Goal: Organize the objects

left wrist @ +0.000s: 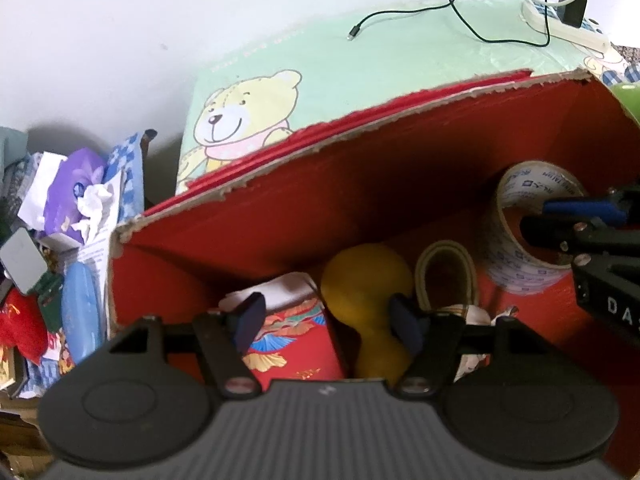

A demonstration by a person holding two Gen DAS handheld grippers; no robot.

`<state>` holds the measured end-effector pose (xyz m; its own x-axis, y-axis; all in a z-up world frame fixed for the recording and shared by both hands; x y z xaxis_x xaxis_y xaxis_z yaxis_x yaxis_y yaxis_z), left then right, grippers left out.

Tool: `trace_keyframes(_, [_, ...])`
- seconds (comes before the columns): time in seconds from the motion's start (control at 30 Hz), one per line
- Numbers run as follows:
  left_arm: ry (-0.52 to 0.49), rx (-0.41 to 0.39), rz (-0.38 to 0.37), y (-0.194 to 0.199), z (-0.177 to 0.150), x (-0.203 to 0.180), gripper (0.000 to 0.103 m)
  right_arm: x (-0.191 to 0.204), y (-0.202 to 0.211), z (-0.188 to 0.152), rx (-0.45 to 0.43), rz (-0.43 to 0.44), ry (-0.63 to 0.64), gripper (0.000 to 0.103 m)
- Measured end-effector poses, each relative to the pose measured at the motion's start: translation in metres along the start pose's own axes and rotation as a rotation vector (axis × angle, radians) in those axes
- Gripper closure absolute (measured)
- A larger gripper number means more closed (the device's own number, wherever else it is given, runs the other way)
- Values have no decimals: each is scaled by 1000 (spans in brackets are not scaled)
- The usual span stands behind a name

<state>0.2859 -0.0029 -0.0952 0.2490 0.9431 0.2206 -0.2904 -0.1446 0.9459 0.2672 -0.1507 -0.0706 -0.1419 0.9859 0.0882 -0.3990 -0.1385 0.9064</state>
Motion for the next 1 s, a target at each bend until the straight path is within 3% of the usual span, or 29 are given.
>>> trace_keyframes(0.5, [30,11,17,-1,2,3,31,-3,1,-1,-14,-26,-19,98])
trace_keyframes(1.0, [36,25,27,-5,3,4,31,-2,0,-1,2,-35,0,96])
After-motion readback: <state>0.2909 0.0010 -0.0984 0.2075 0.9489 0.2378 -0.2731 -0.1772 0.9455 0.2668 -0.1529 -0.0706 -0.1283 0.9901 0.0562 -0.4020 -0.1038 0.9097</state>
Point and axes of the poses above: each gripper's, at about its wrist camera, not at the fingertips, and y roughly against the way its jaws point, x to its left, z to its top, the point moved 5 cm from there along -y, roughly the way its jaws point, and after that the axes turned 12 degrees about x, right-handed, at the moved point
